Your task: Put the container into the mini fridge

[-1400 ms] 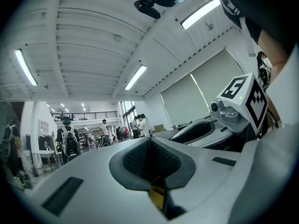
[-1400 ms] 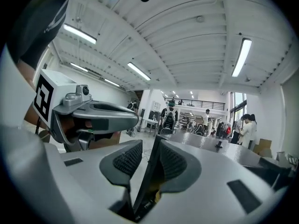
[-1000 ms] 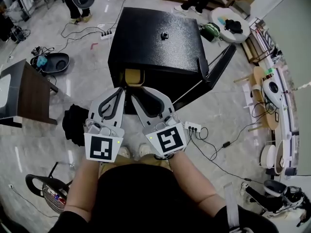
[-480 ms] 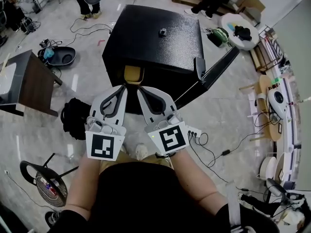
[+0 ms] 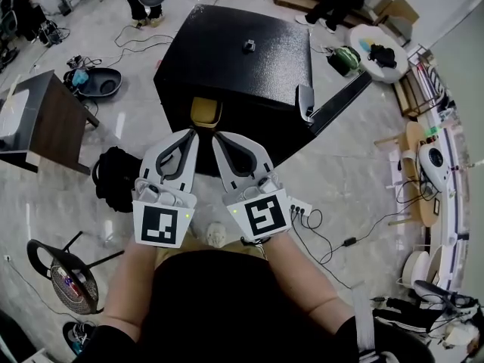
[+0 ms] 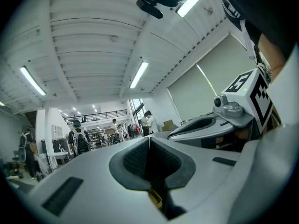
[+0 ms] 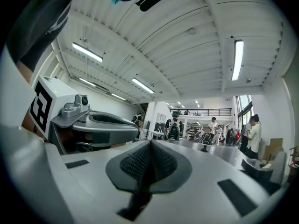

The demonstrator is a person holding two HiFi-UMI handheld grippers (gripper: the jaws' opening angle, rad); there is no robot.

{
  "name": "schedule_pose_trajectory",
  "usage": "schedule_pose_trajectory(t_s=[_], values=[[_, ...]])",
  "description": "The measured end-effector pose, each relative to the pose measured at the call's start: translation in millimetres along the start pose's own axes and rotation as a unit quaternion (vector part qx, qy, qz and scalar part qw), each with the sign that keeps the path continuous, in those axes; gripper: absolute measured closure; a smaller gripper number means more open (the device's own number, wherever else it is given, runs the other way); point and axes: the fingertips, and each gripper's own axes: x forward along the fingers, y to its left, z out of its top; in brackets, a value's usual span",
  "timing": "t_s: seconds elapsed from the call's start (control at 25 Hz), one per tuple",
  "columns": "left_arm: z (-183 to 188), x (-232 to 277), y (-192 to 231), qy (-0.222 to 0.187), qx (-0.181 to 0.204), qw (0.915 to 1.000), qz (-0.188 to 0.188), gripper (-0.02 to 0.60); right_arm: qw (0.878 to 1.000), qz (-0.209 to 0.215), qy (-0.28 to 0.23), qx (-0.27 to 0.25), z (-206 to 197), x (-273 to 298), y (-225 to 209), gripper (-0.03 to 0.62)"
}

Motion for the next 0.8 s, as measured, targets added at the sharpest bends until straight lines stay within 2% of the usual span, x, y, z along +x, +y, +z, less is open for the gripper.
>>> schedule_pose_trajectory(t_s=[0.24, 0.4, 0.6, 0.8], values=[[1, 5, -7, 0.001, -0.001, 1.0, 0.0, 0.558, 1.0, 0.003, 0.0, -0.003, -1, -5, -6, 0.559], [1, 6, -10, 0.001, -0.001, 1.0, 0.002, 0.558, 1.0, 0.011, 0.013, -0.027, -6, -9, -8, 0.559], [1, 6, -5, 0.002, -0.001, 1.0, 0.004, 0.558, 1.0, -0.007, 0.0, -0.006, -3, -6, -19, 0.559], [-1, 8, 1, 0.0, -0.006, 1.0, 0.004, 0.558, 1.0, -0.004, 0.003, -0.015, -2, 1, -18, 0.559]])
